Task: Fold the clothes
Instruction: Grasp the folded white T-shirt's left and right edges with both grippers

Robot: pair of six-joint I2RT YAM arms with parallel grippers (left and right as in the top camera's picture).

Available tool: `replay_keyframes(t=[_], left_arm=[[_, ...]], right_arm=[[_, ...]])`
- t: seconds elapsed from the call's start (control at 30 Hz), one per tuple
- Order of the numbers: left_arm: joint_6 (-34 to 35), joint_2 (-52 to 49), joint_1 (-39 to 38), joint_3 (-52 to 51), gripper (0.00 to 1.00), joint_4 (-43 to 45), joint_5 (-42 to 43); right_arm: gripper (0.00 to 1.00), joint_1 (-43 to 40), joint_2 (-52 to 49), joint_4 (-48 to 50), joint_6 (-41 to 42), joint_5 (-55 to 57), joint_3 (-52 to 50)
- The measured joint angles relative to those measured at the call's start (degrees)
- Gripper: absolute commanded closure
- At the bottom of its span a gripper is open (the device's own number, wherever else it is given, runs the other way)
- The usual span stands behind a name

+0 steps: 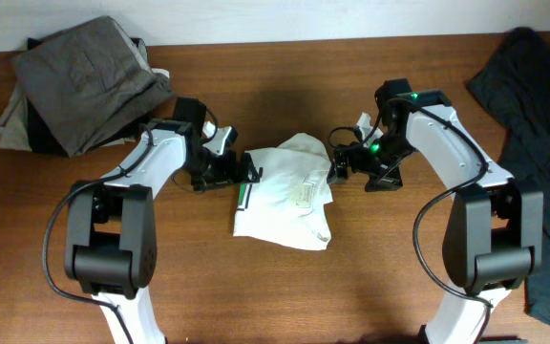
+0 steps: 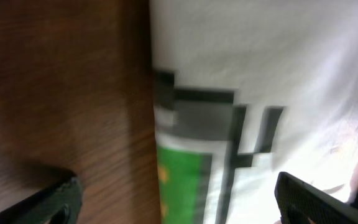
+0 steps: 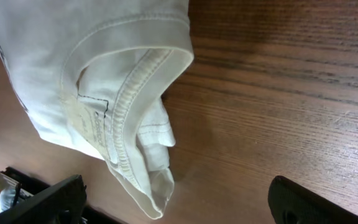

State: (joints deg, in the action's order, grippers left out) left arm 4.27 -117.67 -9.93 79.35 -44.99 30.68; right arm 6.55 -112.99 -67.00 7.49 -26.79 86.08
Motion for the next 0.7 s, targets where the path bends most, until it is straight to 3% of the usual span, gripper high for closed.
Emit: replay_keyframes(t=[0.37,0.57,0.7], left_arm=[[0.59,-4.24,-0.2,1.88,0.01,-0.92,13.68],[10.6,-4.5,-2.4,1.88,0.03,2.25,14.16],[12.5,-4.66,-5.92,1.88,0.01,6.27,14.14]], right_arm=[[0.03,0.0,0.0,-0.07,0.02,0.0,0.0],[0.02,0.0,0.0,-0.44,0.07,0.0,0.0],[0.02,0.0,0.0,-1.44,-0.17,0.0,0.0]])
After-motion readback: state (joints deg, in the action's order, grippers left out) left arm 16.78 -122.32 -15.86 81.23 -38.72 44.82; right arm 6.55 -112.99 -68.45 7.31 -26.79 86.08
